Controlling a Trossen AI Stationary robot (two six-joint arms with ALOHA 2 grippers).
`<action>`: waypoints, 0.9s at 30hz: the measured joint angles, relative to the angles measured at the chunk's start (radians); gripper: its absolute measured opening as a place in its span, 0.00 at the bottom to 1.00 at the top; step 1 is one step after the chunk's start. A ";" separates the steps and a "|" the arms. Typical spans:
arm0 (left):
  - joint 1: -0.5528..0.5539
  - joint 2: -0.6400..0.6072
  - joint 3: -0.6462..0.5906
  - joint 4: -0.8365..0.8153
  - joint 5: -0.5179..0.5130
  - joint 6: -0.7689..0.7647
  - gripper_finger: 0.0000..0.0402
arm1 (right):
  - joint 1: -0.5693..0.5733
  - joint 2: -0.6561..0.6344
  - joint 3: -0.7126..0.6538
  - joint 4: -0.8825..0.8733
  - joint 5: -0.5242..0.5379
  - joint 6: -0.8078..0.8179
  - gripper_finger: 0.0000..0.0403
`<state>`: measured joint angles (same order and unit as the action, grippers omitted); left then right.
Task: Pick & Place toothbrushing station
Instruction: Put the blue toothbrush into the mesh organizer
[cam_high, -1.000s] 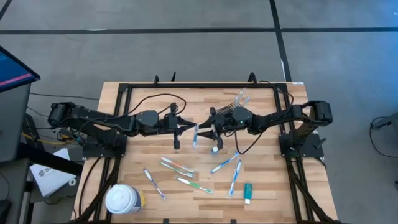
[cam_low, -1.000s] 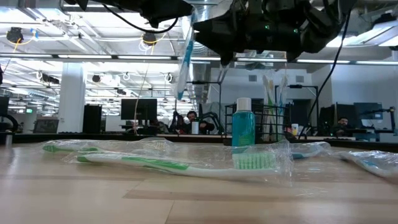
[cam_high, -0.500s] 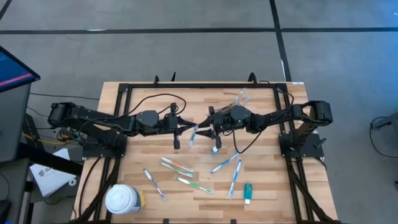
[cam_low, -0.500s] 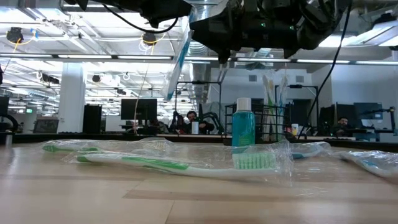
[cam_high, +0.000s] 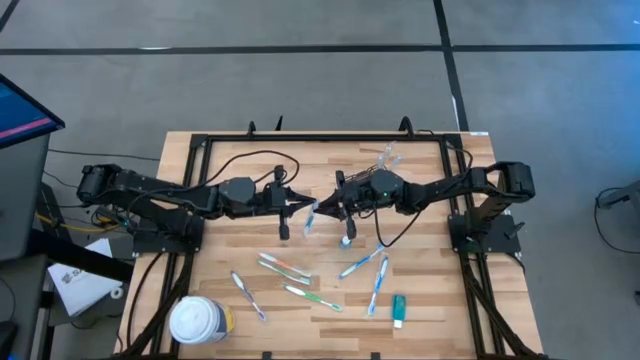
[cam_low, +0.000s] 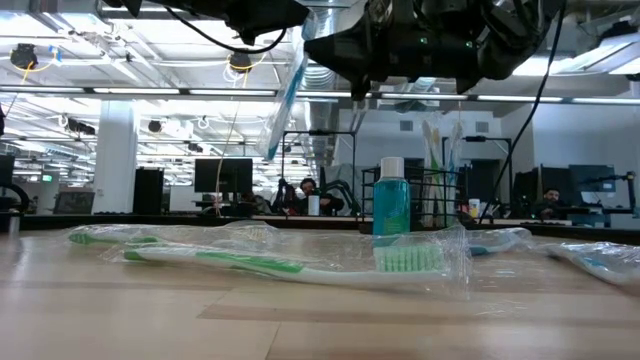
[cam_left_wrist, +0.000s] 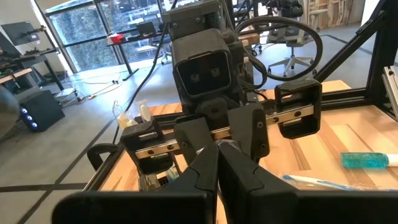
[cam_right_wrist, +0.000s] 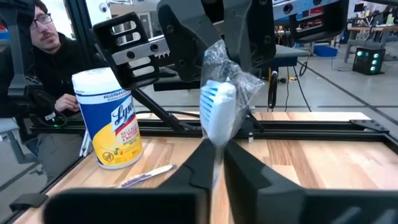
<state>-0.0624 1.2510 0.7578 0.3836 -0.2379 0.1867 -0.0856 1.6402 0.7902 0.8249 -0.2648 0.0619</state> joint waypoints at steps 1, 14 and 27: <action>0.000 0.000 0.000 0.000 0.000 0.000 0.00 | 0.000 0.000 0.000 0.000 0.000 -0.003 0.02; 0.000 0.000 0.000 0.000 0.000 -0.004 0.01 | 0.000 0.000 0.000 -0.002 -0.004 -0.009 0.00; 0.000 -0.020 -0.001 -0.003 -0.003 -0.019 0.03 | -0.004 0.000 0.001 -0.001 -0.025 -0.009 0.00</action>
<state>-0.0624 1.2308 0.7570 0.3801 -0.2405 0.1680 -0.0896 1.6398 0.7914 0.8242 -0.2898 0.0525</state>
